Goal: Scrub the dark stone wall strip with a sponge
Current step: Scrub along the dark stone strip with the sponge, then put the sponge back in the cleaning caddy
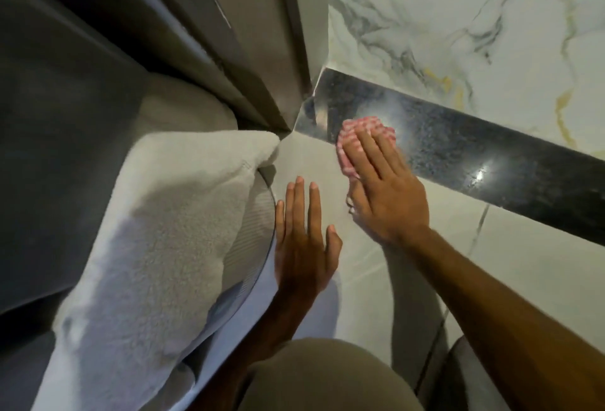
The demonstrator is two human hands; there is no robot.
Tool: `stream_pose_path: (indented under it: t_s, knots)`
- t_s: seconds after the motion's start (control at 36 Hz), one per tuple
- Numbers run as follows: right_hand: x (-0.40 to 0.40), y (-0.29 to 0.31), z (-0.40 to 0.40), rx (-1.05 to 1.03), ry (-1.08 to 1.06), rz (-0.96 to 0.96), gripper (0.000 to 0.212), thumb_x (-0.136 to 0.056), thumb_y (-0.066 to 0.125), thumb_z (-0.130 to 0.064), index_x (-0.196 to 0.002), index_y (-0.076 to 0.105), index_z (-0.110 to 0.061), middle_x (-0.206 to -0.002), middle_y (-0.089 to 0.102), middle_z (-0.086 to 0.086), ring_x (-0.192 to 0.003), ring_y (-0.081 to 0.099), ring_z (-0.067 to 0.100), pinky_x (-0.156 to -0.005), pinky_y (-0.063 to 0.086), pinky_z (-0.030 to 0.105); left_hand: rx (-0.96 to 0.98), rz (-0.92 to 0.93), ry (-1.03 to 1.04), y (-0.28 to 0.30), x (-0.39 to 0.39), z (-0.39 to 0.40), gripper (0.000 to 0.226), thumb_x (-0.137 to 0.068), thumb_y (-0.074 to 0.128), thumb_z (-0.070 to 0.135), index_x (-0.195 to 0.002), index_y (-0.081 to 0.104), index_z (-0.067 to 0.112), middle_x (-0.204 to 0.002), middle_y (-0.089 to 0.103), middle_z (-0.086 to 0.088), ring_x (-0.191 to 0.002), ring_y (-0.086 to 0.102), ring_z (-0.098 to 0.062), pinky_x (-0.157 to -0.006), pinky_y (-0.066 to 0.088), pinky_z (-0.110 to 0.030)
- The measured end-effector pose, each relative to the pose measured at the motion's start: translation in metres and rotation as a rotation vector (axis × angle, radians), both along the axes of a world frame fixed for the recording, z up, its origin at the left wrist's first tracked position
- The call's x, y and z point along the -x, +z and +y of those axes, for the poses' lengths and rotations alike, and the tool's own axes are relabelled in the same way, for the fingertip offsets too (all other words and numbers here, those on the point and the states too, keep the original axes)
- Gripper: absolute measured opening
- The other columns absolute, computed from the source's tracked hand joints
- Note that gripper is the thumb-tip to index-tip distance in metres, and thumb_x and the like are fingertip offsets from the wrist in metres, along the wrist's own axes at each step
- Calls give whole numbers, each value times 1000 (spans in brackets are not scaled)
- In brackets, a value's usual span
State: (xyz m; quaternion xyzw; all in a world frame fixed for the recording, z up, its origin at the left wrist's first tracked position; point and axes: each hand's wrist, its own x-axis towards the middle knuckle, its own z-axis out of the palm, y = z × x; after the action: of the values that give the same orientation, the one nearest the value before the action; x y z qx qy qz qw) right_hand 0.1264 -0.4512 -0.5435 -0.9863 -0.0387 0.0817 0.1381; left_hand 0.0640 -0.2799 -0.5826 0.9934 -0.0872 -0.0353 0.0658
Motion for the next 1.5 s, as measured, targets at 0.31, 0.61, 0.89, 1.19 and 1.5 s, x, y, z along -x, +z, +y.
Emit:
stream_pose_path:
  t_s: [0.31,0.61,0.89,1.19,1.5]
  knots:
    - [-57,-5,40,-19,90,-7,70,-116,20,-47,-178,7,-17,-187,2,11,-176,0,30,-144,10,51,89,-8,-19,-6,4,4,70,-110,36,41,-170,31,5,-180,21,-20,-169,19,-35,-137,24,-60]
    - [-38,3,-38,24,-273,-24,69,-115,28,-41,-177,14,-15,-187,9,12,-175,6,28,-145,10,48,47,6,-11,0,1,2,69,-110,43,37,-171,29,7,-180,21,-20,-168,20,-37,-137,24,-59]
    - [1,16,15,-198,37,172,72,-118,47,-30,-178,8,-19,-188,-1,6,-175,-1,28,-141,9,42,72,159,17,42,-21,-7,64,-112,49,34,-169,35,7,-178,30,-16,-167,27,-31,-139,22,-51]
    - [136,206,5,-728,-522,647,46,-119,46,-20,-165,48,-18,-175,45,5,-163,41,25,-139,32,50,10,450,17,243,24,-26,55,-117,43,35,-166,40,10,-173,40,-17,-162,36,-34,-136,26,-51]
    - [129,455,58,-854,-454,467,53,-109,60,3,-159,46,9,-174,39,27,-166,38,38,-139,32,52,129,268,88,474,99,27,51,-110,57,25,-154,57,1,-161,58,-19,-152,53,-38,-132,35,-56]
